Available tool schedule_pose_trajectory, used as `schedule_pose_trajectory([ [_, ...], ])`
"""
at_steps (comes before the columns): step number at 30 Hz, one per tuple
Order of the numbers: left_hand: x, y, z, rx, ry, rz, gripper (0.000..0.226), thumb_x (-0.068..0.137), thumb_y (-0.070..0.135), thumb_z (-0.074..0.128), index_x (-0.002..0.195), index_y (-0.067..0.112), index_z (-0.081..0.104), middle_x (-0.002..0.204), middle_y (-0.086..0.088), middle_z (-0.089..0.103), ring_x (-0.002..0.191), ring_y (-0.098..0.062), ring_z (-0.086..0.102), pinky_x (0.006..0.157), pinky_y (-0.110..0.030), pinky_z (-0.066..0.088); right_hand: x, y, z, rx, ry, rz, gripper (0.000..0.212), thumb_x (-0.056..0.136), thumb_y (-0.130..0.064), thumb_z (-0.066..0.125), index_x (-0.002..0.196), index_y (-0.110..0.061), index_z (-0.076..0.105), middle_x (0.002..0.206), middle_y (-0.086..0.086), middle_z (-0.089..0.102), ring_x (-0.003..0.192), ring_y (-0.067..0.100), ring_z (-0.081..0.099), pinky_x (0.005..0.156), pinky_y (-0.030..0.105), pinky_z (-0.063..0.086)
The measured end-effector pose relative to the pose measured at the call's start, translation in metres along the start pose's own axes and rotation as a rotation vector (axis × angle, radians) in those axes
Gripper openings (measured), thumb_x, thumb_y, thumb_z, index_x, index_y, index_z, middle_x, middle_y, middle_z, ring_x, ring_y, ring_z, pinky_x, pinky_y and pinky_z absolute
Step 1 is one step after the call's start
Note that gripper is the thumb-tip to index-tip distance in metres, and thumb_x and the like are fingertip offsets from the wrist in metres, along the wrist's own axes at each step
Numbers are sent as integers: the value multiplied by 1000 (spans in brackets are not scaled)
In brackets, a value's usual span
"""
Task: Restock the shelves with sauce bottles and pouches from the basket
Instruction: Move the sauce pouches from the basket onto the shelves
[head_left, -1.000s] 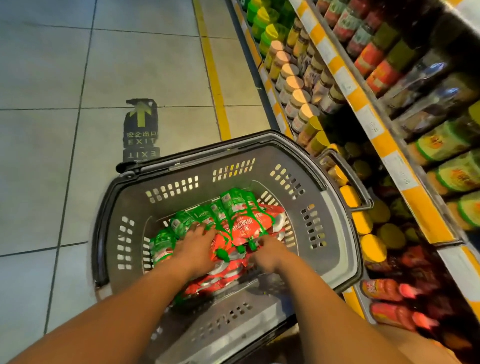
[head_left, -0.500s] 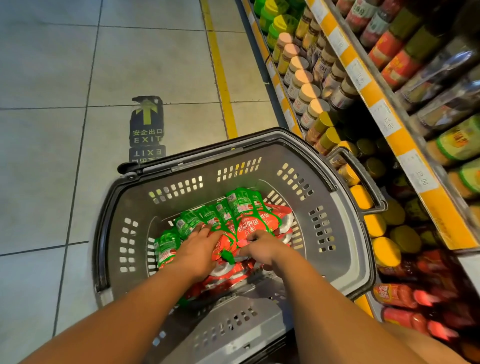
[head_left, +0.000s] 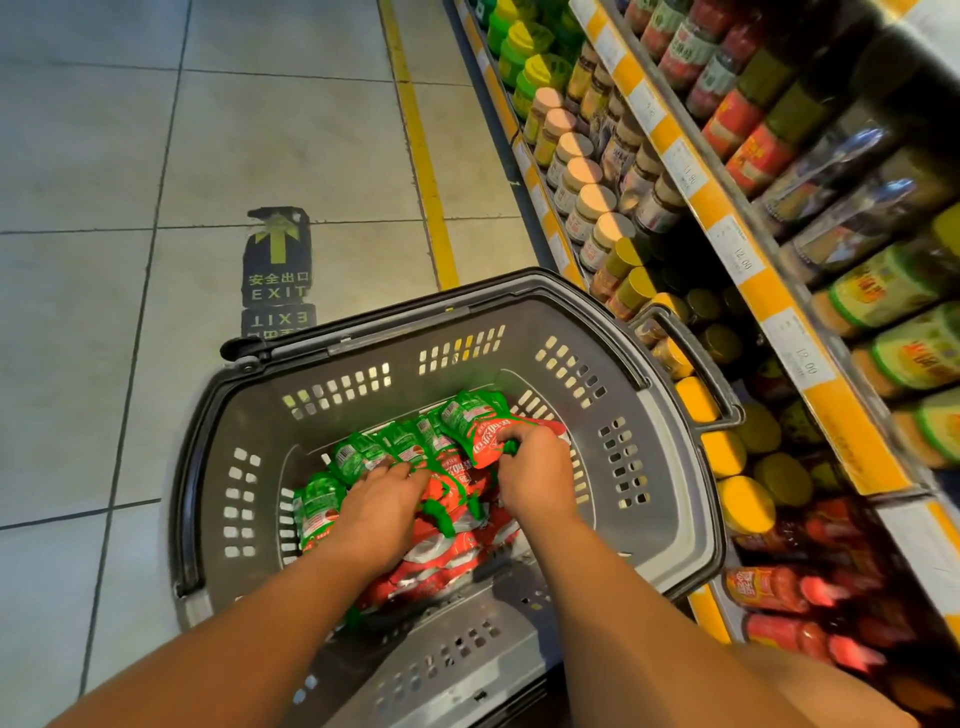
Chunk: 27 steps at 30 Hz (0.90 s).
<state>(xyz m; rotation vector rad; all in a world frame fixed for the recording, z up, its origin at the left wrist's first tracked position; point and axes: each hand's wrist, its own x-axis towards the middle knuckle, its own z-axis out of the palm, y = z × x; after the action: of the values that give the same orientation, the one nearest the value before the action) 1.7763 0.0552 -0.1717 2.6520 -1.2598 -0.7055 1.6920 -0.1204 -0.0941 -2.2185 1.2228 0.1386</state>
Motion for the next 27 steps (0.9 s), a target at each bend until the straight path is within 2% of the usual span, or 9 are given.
schedule_pose_trajectory([
  [2, 0, 1, -4, -28, 77, 7, 55, 92, 19, 66, 145, 22, 51, 134, 0, 62, 122, -24, 58, 102, -40, 52, -4, -5, -3, -40, 32, -43, 36, 86, 7, 58, 99, -21, 77, 89, 1, 72, 74, 23, 66, 66, 36, 57],
  [4, 1, 2, -13, -61, 144, -21, 45, 94, 11, 63, 137, 24, 58, 126, 0, 67, 113, -21, 64, 93, -38, 56, -8, -8, -7, -81, 77, -92, 29, 86, 6, 60, 92, -17, 76, 85, 0, 71, 69, 19, 63, 64, 37, 57],
  [8, 0, -3, -42, -192, 237, -93, 37, 99, 11, 56, 131, 27, 66, 122, -6, 74, 107, -32, 70, 86, -39, 57, -21, -12, -20, -203, 185, -234, 6, 96, -25, 70, 99, -22, 73, 100, -2, 69, 88, 23, 66, 70, 35, 51],
  [13, -16, -16, -75, -379, 312, -153, 40, 99, 10, 60, 129, 33, 69, 117, -4, 76, 108, -32, 70, 90, -45, 59, -39, -19, -35, -276, 320, -358, 23, 97, -39, 66, 84, -20, 61, 89, -2, 63, 83, 23, 60, 67, 34, 35],
  [16, -23, -16, -91, -451, 388, -122, 37, 99, 10, 61, 127, 33, 71, 110, -1, 77, 98, -25, 71, 81, -39, 57, -50, -22, -51, -314, 369, -361, 24, 98, -42, 64, 89, -20, 63, 92, 1, 63, 89, 26, 60, 73, 39, 40],
  [19, -30, -7, -111, -543, 455, -101, 29, 102, 17, 60, 119, 38, 72, 90, 14, 72, 78, -4, 64, 62, -26, 47, -63, -17, -77, -206, 347, -290, 27, 100, -43, 62, 101, -17, 65, 107, 3, 55, 103, 26, 53, 77, 43, 46],
  [21, -35, 4, -127, -589, 495, -84, 25, 103, 21, 60, 117, 39, 72, 85, 20, 67, 75, -3, 64, 59, -25, 45, -71, -11, -102, -96, 325, -209, 29, 99, -45, 63, 106, -17, 66, 111, 4, 54, 102, 28, 54, 75, 42, 47],
  [25, -45, 37, -159, -693, 553, -36, 11, 102, 26, 61, 98, 26, 72, 74, 13, 69, 76, -13, 65, 64, -33, 49, -93, 11, -158, 99, 400, -131, 37, 99, -44, 64, 75, -21, 45, 73, -1, 51, 72, 28, 51, 58, 36, 35],
  [27, -50, 61, -175, -740, 567, -6, 14, 101, 27, 64, 90, 20, 70, 70, 7, 68, 71, -17, 63, 62, -34, 44, -111, 24, -186, 204, 470, -126, 37, 97, -42, 66, 71, -22, 50, 70, 0, 55, 68, 26, 55, 54, 39, 40],
])
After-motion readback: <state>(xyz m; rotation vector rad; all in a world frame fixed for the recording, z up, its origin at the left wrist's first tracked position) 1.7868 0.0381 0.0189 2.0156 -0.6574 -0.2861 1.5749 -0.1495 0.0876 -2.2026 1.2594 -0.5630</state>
